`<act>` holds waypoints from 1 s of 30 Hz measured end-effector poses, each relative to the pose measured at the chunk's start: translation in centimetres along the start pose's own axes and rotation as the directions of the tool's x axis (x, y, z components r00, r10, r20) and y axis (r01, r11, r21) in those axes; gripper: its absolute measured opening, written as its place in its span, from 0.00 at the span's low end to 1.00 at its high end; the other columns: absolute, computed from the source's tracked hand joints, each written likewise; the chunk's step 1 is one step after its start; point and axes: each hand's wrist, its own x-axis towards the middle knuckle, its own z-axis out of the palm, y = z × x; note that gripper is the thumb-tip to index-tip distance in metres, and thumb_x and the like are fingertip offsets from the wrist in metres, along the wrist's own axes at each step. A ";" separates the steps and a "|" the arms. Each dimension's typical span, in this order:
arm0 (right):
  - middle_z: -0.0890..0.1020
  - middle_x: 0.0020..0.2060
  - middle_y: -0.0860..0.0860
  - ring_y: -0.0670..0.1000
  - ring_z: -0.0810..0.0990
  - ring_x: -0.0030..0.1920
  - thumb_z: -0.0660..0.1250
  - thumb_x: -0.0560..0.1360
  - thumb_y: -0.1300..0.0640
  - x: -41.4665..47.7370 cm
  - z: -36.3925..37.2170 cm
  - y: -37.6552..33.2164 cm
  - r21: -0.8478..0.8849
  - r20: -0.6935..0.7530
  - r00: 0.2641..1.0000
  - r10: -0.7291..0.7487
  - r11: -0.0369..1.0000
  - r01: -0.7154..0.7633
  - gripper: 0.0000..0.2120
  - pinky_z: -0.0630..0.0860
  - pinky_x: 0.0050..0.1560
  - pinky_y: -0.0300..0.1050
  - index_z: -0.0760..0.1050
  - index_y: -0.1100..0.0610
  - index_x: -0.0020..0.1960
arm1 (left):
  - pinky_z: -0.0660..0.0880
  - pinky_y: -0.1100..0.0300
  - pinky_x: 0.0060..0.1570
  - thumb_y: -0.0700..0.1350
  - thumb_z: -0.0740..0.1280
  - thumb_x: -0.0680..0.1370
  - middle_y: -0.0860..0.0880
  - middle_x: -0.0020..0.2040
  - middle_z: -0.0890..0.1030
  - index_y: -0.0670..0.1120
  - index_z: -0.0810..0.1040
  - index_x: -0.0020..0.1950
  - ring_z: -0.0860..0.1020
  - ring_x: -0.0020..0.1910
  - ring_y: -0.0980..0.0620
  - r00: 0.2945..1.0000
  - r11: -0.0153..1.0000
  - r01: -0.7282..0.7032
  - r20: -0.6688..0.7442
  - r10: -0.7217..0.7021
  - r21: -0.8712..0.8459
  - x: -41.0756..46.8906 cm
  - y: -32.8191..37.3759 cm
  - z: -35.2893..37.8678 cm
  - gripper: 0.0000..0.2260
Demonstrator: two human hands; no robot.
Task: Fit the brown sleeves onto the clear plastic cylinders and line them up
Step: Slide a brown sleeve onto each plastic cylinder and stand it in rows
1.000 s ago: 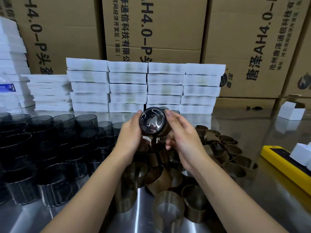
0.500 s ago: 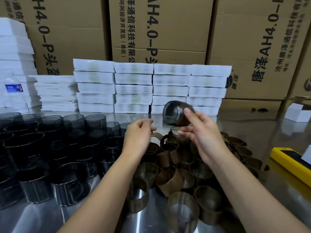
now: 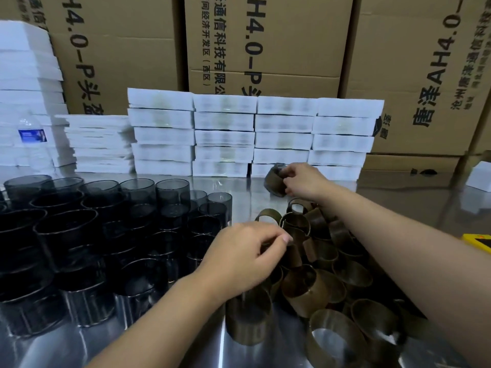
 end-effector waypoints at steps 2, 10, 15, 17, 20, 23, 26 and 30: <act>0.81 0.54 0.58 0.58 0.78 0.55 0.58 0.75 0.66 0.4 1.1 0.0 -0.186 0.015 0.999 -0.032 0.982 0.035 0.14 0.74 0.56 0.45 0.78 0.57 0.54 | 0.77 0.55 0.50 0.53 0.59 0.77 0.58 0.47 0.84 0.52 0.84 0.50 0.79 0.49 0.61 0.997 0.997 -0.073 -0.001 0.073 -0.021 -0.3 0.3 0.5 0.15; 0.81 0.56 0.58 0.58 0.77 0.58 0.59 0.75 0.67 0.5 2.9 0.0 -0.398 0.102 0.994 -0.031 0.915 0.069 0.15 0.73 0.57 0.45 0.79 0.60 0.57 | 0.72 0.57 0.57 0.51 0.61 0.76 0.57 0.51 0.82 0.50 0.84 0.52 0.76 0.54 0.61 0.989 0.987 -0.121 0.072 0.129 -0.106 -0.3 0.5 1.5 0.13; 0.80 0.51 0.60 0.59 0.77 0.54 0.58 0.76 0.64 0.6 2.9 -0.6 -0.408 0.106 0.994 0.041 0.913 0.005 0.11 0.75 0.47 0.44 0.76 0.64 0.54 | 0.72 0.59 0.58 0.53 0.63 0.76 0.58 0.53 0.81 0.52 0.84 0.55 0.75 0.55 0.62 0.988 0.989 -0.109 0.100 0.119 -0.102 -0.3 0.3 1.4 0.14; 0.77 0.41 0.57 0.57 0.75 0.48 0.57 0.76 0.63 0.6 2.8 -1.1 -0.418 0.181 0.980 0.086 0.908 -0.002 0.07 0.68 0.35 0.41 0.73 0.61 0.43 | 0.72 0.58 0.58 0.53 0.62 0.76 0.59 0.54 0.80 0.53 0.84 0.56 0.74 0.56 0.62 0.987 0.990 -0.108 0.107 0.117 -0.089 -0.4 0.3 1.4 0.14; 0.76 0.42 0.55 0.58 0.74 0.50 0.57 0.75 0.64 0.7 3.3 -2.8 -0.369 0.222 0.975 0.014 0.927 0.071 0.06 0.71 0.37 0.40 0.72 0.60 0.43 | 0.72 0.58 0.59 0.53 0.62 0.76 0.59 0.55 0.80 0.53 0.83 0.57 0.73 0.57 0.62 0.987 0.991 -0.117 0.107 0.123 -0.065 -0.3 0.3 1.4 0.15; 0.74 0.65 0.55 0.54 0.73 0.62 0.61 0.76 0.59 -0.1 4.7 -5.6 -0.191 0.283 0.939 -0.196 0.948 0.256 0.22 0.69 0.54 0.41 0.66 0.55 0.70 | 0.71 0.58 0.60 0.50 0.65 0.76 0.57 0.56 0.80 0.52 0.83 0.57 0.74 0.58 0.60 0.986 0.989 -0.131 0.092 0.137 -0.061 -0.3 0.2 1.5 0.13; 0.70 0.68 0.53 0.52 0.74 0.59 0.63 0.76 0.55 -1.6 6.7 -8.8 -0.065 0.391 0.830 -0.398 0.888 0.456 0.29 0.68 0.52 0.40 0.57 0.44 0.74 | 0.71 0.59 0.60 0.45 0.67 0.76 0.54 0.56 0.82 0.49 0.84 0.56 0.75 0.58 0.57 0.985 0.984 -0.155 0.065 0.161 -0.082 -0.3 0.3 1.4 0.11; 0.64 0.71 0.58 0.55 0.67 0.68 0.62 0.78 0.55 -2.7 9.0 -10.8 -0.108 0.474 0.756 -0.452 0.822 0.559 0.30 0.64 0.63 0.42 0.54 0.45 0.76 | 0.77 0.53 0.48 0.48 0.65 0.73 0.48 0.48 0.85 0.45 0.84 0.47 0.81 0.50 0.50 0.992 0.987 -0.099 0.068 0.108 -0.128 -0.4 0.4 1.3 0.11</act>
